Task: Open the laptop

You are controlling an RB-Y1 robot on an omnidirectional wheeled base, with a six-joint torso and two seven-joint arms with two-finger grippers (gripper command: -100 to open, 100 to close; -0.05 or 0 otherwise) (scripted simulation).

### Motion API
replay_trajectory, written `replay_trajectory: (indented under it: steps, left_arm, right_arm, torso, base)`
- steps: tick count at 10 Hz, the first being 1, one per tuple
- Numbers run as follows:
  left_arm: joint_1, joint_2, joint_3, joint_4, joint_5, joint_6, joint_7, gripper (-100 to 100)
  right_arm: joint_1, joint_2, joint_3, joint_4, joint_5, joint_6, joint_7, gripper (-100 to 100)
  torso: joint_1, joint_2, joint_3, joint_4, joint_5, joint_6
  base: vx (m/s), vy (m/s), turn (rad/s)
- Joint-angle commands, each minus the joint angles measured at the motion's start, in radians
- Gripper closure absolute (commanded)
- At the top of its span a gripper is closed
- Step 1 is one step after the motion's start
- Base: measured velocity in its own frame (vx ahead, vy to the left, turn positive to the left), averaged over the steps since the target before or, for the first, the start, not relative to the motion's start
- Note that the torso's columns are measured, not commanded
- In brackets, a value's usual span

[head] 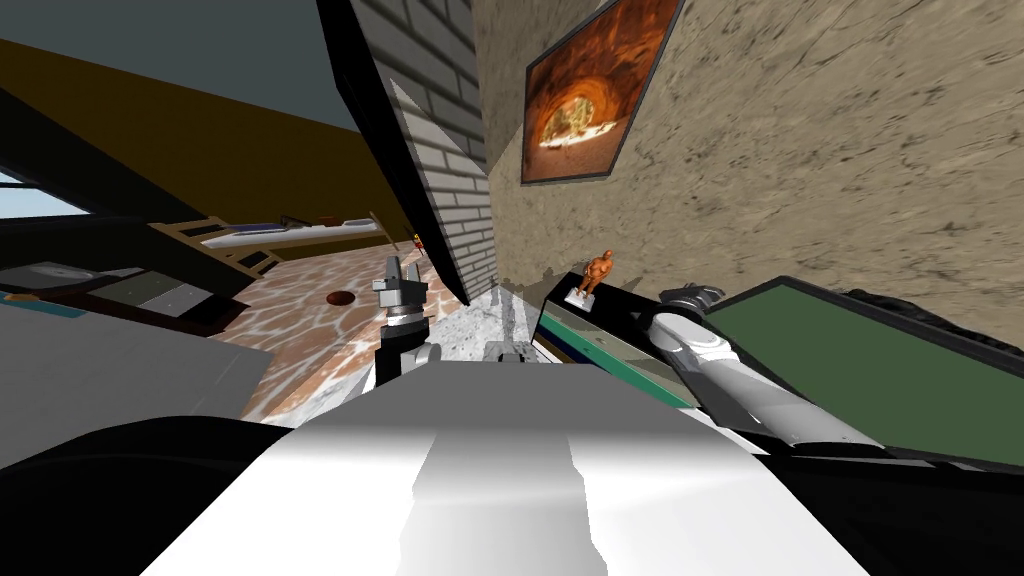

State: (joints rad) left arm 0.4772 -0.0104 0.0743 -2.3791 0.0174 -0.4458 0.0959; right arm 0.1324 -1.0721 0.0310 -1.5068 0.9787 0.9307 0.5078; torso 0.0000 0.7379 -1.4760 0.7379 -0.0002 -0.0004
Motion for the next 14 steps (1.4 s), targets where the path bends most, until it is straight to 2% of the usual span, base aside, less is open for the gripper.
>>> replay_trajectory:
  steps: [1, 2, 3, 4, 6, 7, 8, 14]
  left_arm:
    - [0.0, 0.0, 0.0, 0.0, 0.0, 0.0, 0.0, 0]
    - [0.0, 0.0, 0.0, 0.0, 0.0, 0.0, 0.0, 0]
    - [0.0, 0.0, 0.0, 0.0, 0.0, 0.0, 0.0, 0]
    - [0.0, 0.0, 0.0, 0.0, 0.0, 0.0, 0.0, 0]
    - [0.0, 0.0, 0.0, 0.0, 0.0, 0.0, 0.0, 0]
    - [0.0, 0.0, 0.0, 0.0, 0.0, 0.0, 0.0, 0]
    - [0.0, 0.0, 0.0, 0.0, 0.0, 0.0, 0.0, 0]
    - [0.0, 0.0, 0.0, 0.0, 0.0, 0.0, 0.0, 0]
  right_arm:
    - [0.001, 0.019, 0.007, 0.0, 0.063, 0.02, -0.006, 100]
    - [-0.001, 0.056, 0.02, 0.007, 0.102, 0.053, -0.016, 100]
    - [-0.001, 0.056, 0.02, 0.007, 0.136, 0.053, -0.016, 100]
    - [-0.003, 0.094, 0.033, 0.013, 0.167, 0.086, -0.027, 100]
    - [-0.003, 0.094, 0.033, 0.013, 0.222, 0.086, -0.027, 100]
    - [-0.004, 0.093, 0.034, 0.016, 0.207, 0.085, -0.029, 100]
    - [-0.002, 0.072, 0.039, -0.004, 0.203, 0.057, -0.041, -100]
    - [0.005, 0.012, 0.054, -0.065, 0.179, -0.026, -0.073, -100]
  torso:
    - [0.0, 0.0, 0.0, 0.0, 0.0, 0.001]
    - [0.0, 0.0, 0.0, 0.0, 0.0, 0.001]
    - [0.0, 0.0, 0.0, 0.0, 0.0, 0.0]
    - [0.0, 0.0, 0.0, 0.0, 0.0, 0.001]
    - [0.0, 0.0, 0.0, 0.0, 0.0, 0.001]
    - [0.0, 0.0, 0.0, 0.0, 0.0, 0.001]
    - [0.0, 0.0, 0.0, 0.0, 0.0, 0.0]
    - [0.0, 0.001, 0.0, 0.0, 0.0, 0.0]
  base:
    - [-0.006, -0.003, -0.003]
    - [-0.012, -0.007, 0.076]
    - [-0.011, -0.007, 0.058]
    - [-0.012, -0.008, 0.078]
    - [-0.008, -0.004, 0.022]
    - [0.0, 0.0, 0.0]
    - [-0.138, -0.06, -0.007]
    - [-0.181, -0.113, -0.007]
